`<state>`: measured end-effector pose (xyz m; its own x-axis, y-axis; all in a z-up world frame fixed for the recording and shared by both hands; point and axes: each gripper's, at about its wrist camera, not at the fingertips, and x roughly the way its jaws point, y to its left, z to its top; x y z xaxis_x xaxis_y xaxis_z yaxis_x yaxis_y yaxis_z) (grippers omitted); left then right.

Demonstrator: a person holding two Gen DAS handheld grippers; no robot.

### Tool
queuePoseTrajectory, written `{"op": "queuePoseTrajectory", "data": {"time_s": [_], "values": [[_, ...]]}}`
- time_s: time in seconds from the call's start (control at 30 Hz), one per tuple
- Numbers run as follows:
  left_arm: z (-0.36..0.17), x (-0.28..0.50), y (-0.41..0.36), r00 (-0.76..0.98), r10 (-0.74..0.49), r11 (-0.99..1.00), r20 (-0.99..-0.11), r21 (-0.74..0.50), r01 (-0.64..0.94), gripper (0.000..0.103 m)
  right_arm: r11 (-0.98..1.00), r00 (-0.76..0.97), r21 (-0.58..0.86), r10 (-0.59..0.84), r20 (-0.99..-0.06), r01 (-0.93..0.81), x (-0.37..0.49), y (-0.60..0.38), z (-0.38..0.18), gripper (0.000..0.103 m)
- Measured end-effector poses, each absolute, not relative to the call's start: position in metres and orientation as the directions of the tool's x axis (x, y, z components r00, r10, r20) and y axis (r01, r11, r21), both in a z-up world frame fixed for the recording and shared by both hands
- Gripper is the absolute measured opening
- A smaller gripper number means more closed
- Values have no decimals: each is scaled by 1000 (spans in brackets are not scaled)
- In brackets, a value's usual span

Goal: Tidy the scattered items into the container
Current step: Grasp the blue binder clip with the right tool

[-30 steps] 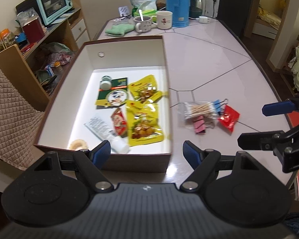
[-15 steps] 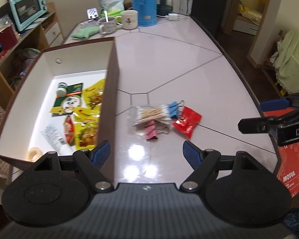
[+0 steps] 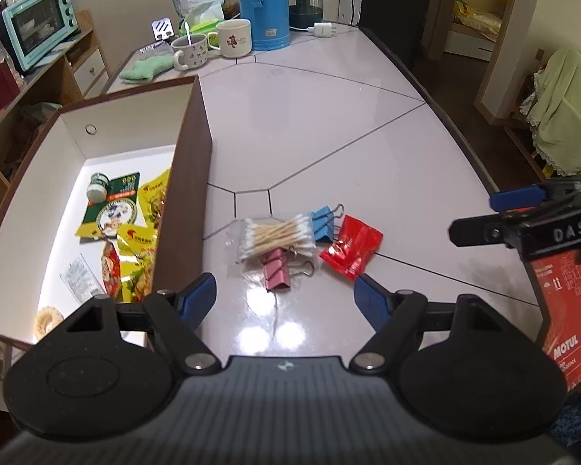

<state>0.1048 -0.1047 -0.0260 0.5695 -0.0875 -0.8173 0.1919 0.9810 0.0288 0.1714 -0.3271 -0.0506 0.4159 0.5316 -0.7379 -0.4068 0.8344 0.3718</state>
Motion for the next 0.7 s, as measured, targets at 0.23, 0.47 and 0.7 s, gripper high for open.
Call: {"op": "queuePoseTrajectory", "data": {"time_s": [0.23, 0.47, 0.7], "values": [[-24, 121, -98, 568, -87, 980, -819, 32, 196, 73, 788, 326, 503, 609, -723, -355, 214, -305, -79, 57], [-28, 142, -91, 552, -112, 977, -826, 9, 212, 70, 771, 289, 577, 636, -715, -271, 245, -294, -107, 29], [-38, 162, -88, 523, -143, 973, -840, -24, 229, 66, 754, 237, 627, 656, -716, -194, 265, -290, -130, 19]]}}
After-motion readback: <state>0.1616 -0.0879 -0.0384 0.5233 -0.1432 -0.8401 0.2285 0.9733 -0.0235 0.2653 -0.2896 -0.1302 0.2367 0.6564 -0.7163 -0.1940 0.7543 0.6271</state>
